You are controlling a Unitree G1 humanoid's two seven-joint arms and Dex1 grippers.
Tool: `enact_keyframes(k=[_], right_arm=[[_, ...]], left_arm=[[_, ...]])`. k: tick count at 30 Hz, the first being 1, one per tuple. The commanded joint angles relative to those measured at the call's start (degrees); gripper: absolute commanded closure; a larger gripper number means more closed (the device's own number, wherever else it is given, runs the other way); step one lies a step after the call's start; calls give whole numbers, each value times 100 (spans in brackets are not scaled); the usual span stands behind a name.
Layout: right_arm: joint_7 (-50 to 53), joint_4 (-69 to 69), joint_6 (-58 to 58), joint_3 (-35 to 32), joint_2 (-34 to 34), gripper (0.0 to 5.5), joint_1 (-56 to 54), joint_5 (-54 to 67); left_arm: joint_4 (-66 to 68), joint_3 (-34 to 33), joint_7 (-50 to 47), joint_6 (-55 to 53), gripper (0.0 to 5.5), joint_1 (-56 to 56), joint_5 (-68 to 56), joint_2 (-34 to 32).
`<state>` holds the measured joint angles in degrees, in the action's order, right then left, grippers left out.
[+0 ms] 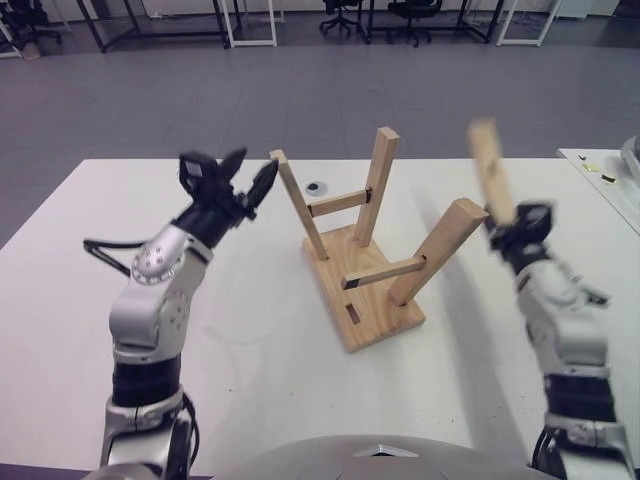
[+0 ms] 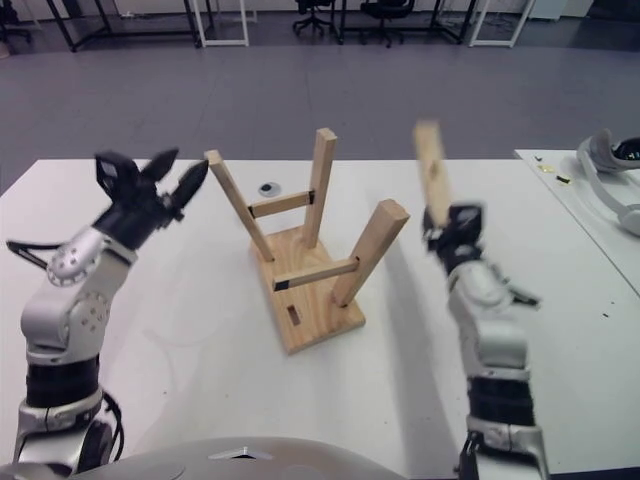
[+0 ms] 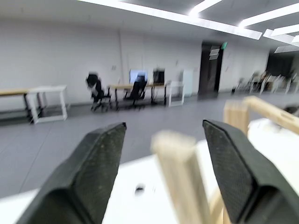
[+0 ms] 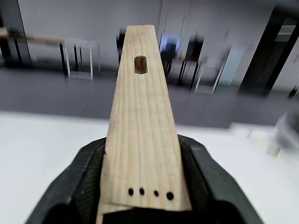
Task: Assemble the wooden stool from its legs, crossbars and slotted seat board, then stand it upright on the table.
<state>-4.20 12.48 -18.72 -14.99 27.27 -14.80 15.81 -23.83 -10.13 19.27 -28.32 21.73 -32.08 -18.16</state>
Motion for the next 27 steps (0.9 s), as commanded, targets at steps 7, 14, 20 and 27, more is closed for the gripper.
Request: enact_keyframes(k=[7,14,20,27], right_arm=[[-1745,2242,-668,1270,370,343,-1506,1223],[-1816,2484,-946,1303,363,343,-1488,1253],[-2225,2476,-841,1229,576,343,-1427,1249],[-2756,2445,-873,1258,844,305,-1235,1265]], left_arm=[[1833,-1129,-1766,-1198,247,3745,-4088,1242],[1441,-1200,-2249,-1285,357,3238,-4785,1038],[1287,-1073,-2301,-1304,438,2866,-4949,900],[1153,-1042,-2472,-1182,443,2810,-5354,877]])
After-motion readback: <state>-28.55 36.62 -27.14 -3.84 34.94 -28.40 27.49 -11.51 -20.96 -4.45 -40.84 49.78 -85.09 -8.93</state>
